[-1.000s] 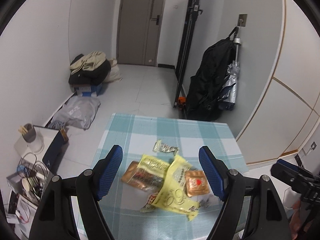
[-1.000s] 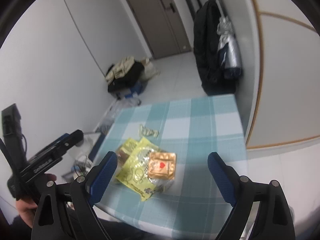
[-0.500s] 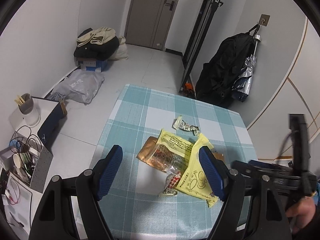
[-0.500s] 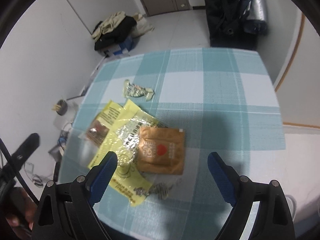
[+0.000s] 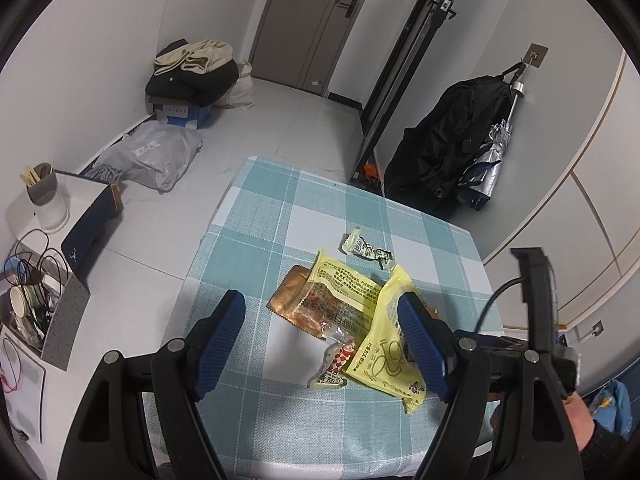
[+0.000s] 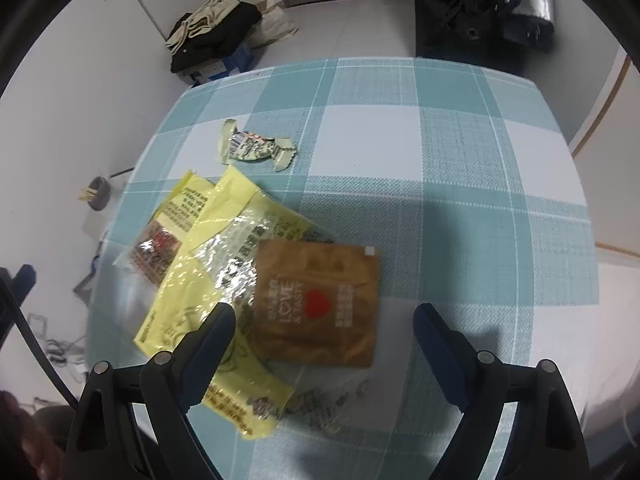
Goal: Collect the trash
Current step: 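Lower the right gripper onto the brown LOVE packet and close on it, then lift the brown packet with the right gripper while the left gripper grasps a yellow wrapper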
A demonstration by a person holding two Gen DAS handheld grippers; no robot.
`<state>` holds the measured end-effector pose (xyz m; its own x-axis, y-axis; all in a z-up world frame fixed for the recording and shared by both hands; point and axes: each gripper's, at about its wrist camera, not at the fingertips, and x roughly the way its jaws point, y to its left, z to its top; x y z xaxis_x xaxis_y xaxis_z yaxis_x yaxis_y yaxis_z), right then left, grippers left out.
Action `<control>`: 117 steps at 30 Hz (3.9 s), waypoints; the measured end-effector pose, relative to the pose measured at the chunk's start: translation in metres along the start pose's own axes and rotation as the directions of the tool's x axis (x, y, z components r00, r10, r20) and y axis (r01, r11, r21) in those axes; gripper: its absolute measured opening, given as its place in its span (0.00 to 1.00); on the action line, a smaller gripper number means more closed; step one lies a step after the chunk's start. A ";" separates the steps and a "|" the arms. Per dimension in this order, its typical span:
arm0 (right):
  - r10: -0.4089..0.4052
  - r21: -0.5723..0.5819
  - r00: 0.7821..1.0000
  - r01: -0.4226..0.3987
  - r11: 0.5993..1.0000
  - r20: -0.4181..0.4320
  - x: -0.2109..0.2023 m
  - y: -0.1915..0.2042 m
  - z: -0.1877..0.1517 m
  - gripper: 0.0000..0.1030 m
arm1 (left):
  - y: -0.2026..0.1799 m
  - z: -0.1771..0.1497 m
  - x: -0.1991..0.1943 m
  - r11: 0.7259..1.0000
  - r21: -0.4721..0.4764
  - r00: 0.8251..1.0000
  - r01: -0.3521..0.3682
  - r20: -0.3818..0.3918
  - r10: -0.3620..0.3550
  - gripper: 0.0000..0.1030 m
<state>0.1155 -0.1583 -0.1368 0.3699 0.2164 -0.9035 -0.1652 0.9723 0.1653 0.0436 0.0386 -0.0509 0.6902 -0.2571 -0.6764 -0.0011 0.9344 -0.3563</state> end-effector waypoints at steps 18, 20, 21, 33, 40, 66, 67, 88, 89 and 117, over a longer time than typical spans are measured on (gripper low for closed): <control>-0.003 0.091 1.000 0.001 0.996 0.025 -0.010 -0.020 -0.004 0.41 | 0.020 -0.008 -0.004 0.992 -0.094 0.997 -0.078 -0.007 0.078 0.74; 0.009 0.106 1.000 -0.011 0.994 0.025 -0.010 -0.024 -0.004 0.38 | 0.019 -0.009 -0.003 0.993 -0.084 0.997 -0.082 -0.010 0.082 0.74; 0.017 0.113 1.000 -0.020 0.993 0.025 -0.010 -0.026 -0.004 0.36 | 0.018 -0.009 -0.003 0.993 -0.076 0.996 -0.085 -0.012 0.084 0.74; 0.031 0.113 0.999 -0.035 0.993 0.033 -0.010 -0.029 -0.001 0.53 | 0.006 -0.013 0.001 0.998 -0.022 0.998 -0.063 -0.030 0.063 0.74; -0.122 -0.054 0.992 0.124 0.991 0.030 0.005 0.007 -0.001 0.75 | 0.011 -0.011 0.002 0.997 -0.058 0.999 -0.041 -0.037 0.039 0.74; 0.106 0.091 0.990 -0.115 0.989 0.096 -0.021 -0.060 0.000 0.03 | -0.005 -0.012 0.006 0.998 0.034 0.997 -0.043 -0.058 0.045 0.74; 0.118 0.096 0.988 -0.128 0.987 0.105 -0.024 -0.063 -0.002 0.03 | -0.007 -0.013 0.005 0.998 0.046 0.997 -0.041 -0.058 0.044 0.74; 0.212 0.188 0.962 -0.244 0.951 0.174 -0.046 -0.109 -0.008 0.03 | -0.092 -0.052 0.063 0.974 0.147 0.918 0.171 -0.384 -0.103 0.69; 0.212 0.193 0.961 -0.245 0.950 0.176 -0.046 -0.111 -0.008 0.03 | -0.093 -0.055 0.067 0.975 0.146 0.914 0.168 -0.393 -0.099 0.69; 0.221 0.272 0.931 -0.302 0.914 0.291 -0.071 -0.128 -0.014 0.03 | -0.115 -0.070 0.083 0.955 0.298 0.947 -0.007 -0.305 0.102 0.01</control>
<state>0.0979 -0.2996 -0.0996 0.5736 0.4422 -0.6895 -0.0140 0.8469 0.5315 0.0501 -0.1079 -0.1114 0.4329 -0.2230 -0.8734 0.2096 0.9673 -0.1431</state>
